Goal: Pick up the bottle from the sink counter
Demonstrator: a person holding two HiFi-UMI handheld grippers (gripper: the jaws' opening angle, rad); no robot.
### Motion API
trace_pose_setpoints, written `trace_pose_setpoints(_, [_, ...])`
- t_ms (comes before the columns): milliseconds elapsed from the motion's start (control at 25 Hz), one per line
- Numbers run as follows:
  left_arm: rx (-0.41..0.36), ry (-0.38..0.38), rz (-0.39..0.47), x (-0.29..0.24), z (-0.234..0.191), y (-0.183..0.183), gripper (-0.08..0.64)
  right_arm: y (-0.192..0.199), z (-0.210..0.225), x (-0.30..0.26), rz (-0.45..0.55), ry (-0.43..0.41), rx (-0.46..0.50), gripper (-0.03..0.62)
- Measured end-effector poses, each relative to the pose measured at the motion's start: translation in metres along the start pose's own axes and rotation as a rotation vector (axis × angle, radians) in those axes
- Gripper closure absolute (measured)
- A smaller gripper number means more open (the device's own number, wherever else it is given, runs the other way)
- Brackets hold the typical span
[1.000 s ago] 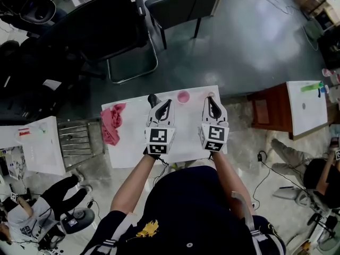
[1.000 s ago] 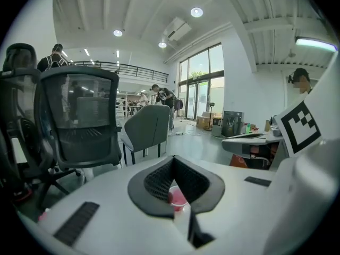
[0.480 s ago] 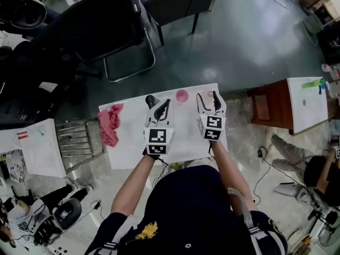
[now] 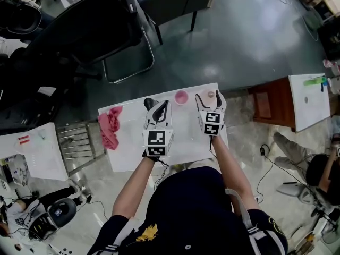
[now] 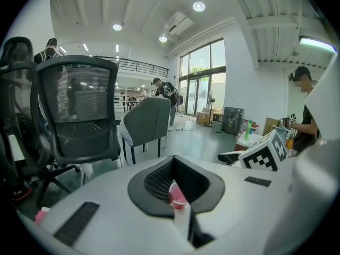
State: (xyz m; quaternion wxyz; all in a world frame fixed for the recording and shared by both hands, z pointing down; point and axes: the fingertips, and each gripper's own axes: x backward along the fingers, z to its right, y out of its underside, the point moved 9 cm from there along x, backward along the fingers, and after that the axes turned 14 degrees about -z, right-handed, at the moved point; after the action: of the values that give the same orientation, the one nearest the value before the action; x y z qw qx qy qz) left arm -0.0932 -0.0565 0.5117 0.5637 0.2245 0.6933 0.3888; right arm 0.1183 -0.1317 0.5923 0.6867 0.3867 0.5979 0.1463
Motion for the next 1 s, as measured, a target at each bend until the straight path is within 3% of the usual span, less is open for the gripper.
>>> trace_pose_setpoints(160, [0.001,0.003,0.001,-0.003,0.003,0.0,0.545,0.015,0.01,-0.021,-0.041,0.017,-0.013,0.195])
trace_pose_setpoints(440, [0.009,-0.006,-0.008,-0.003,0.001,-0.001,0.545,0.035,0.02,-0.057,-0.063,-0.042,-0.099,0.149])
trace_pose_setpoints(840, [0.066,-0.024,-0.005,-0.011,-0.008,-0.003,0.545,0.049,0.027,-0.089,-0.122,-0.028,-0.089,0.129])
trace_pose_setpoints(1000, [0.052,-0.013,-0.01,-0.018,-0.001,-0.006,0.545,0.05,0.031,-0.096,-0.132,-0.021,-0.086,0.126])
